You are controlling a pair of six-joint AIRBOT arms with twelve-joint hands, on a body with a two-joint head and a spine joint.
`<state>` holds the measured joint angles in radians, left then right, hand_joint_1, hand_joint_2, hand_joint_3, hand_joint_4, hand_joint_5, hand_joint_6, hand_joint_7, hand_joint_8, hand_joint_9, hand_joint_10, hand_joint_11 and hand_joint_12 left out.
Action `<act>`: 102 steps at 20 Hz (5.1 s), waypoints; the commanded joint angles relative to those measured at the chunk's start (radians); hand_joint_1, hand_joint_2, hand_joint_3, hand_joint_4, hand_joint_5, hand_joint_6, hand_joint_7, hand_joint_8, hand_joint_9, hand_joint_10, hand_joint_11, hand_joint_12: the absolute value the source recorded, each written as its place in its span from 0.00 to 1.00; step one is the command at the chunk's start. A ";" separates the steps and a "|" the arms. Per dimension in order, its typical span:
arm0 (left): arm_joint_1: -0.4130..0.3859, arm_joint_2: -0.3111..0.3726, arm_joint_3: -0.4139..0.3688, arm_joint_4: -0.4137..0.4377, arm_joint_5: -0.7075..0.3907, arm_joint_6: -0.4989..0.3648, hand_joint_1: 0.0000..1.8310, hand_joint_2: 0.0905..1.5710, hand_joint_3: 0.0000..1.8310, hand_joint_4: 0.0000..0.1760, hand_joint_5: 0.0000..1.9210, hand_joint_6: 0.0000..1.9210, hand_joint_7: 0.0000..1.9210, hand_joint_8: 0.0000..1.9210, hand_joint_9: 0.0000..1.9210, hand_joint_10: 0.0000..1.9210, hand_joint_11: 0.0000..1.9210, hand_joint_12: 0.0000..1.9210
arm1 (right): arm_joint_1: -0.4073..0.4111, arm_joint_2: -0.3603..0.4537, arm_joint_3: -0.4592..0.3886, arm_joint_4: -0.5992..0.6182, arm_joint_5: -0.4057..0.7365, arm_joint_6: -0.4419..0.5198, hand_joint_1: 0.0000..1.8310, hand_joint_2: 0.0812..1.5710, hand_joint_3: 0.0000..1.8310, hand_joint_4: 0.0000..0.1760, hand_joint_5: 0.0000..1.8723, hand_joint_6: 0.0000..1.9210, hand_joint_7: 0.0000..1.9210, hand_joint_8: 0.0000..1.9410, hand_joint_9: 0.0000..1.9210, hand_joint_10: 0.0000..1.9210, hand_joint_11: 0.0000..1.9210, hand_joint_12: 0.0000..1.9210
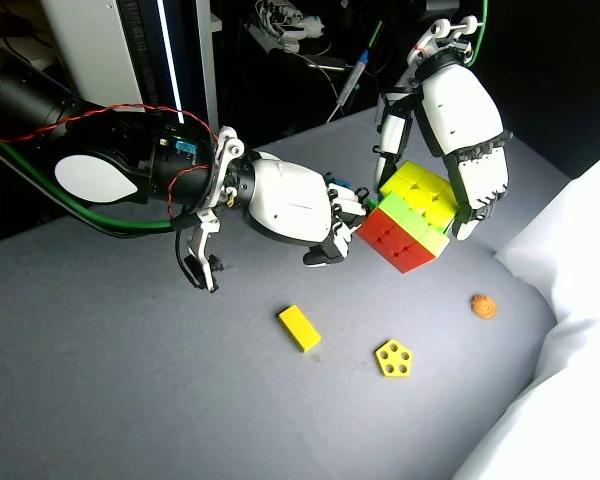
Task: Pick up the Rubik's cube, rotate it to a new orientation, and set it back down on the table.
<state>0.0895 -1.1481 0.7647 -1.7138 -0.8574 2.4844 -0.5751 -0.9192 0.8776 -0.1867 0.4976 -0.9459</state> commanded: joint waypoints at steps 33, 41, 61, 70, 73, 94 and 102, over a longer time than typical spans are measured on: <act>-0.017 0.006 -0.003 0.080 0.011 -0.005 0.55 0.90 0.00 0.00 0.19 0.97 0.28 0.89 0.19 0.85 0.16 0.94 | 0.041 -0.052 0.046 0.226 0.030 -0.198 0.01 0.81 0.00 0.00 0.01 0.00 0.25 0.83 0.28 1.00 0.33 1.00; -0.017 0.007 -0.003 0.078 0.011 -0.005 0.56 0.90 0.00 0.00 0.19 0.97 0.29 0.87 0.22 0.81 0.18 0.93 | 0.044 -0.075 0.074 0.276 0.005 -0.218 0.01 0.81 0.00 0.00 0.02 0.00 0.25 0.83 0.28 1.00 0.32 1.00; 0.010 0.037 -0.028 0.064 0.002 -0.011 0.54 0.91 0.00 0.00 0.19 0.97 0.27 0.91 0.17 0.88 0.14 0.97 | 0.039 0.007 0.023 -0.041 0.134 0.097 0.00 0.81 0.00 0.00 0.04 0.00 0.27 0.83 0.30 1.00 0.34 1.00; 0.011 0.042 -0.032 0.064 -0.001 -0.017 0.55 0.91 0.00 0.00 0.18 0.99 0.28 0.88 0.19 0.84 0.15 0.93 | 0.038 0.053 0.017 -0.331 0.254 0.424 0.01 0.82 0.00 0.00 0.03 0.00 0.26 0.82 0.29 1.00 0.33 1.00; 0.011 0.045 -0.032 0.064 -0.002 -0.019 0.55 0.91 0.00 0.00 0.18 0.97 0.28 0.90 0.19 0.85 0.15 0.94 | 0.018 0.098 -0.016 -0.416 0.319 0.466 0.00 0.81 0.00 0.00 0.03 0.00 0.26 0.84 0.30 1.00 0.34 1.00; 0.272 0.070 -0.015 0.342 -0.014 -0.488 0.53 0.92 0.00 0.03 0.18 0.97 0.26 0.93 0.16 0.89 0.13 0.98 | 0.059 0.124 0.000 -0.061 0.205 0.355 0.00 0.78 0.00 0.00 0.04 0.00 0.04 0.02 0.02 0.12 0.00 0.30; 0.334 0.070 -0.002 0.396 -0.014 -0.577 0.53 0.92 0.00 0.03 0.18 0.97 0.25 0.95 0.15 0.92 0.13 0.99 | 0.085 0.108 -0.002 -0.060 0.134 0.334 0.00 0.78 0.00 0.00 0.02 0.01 0.01 0.00 0.02 0.01 0.00 0.00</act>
<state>0.4332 -1.0870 0.7609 -1.3937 -0.8272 1.9194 -0.5030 -0.8150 0.8764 -0.2653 0.5274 -0.6106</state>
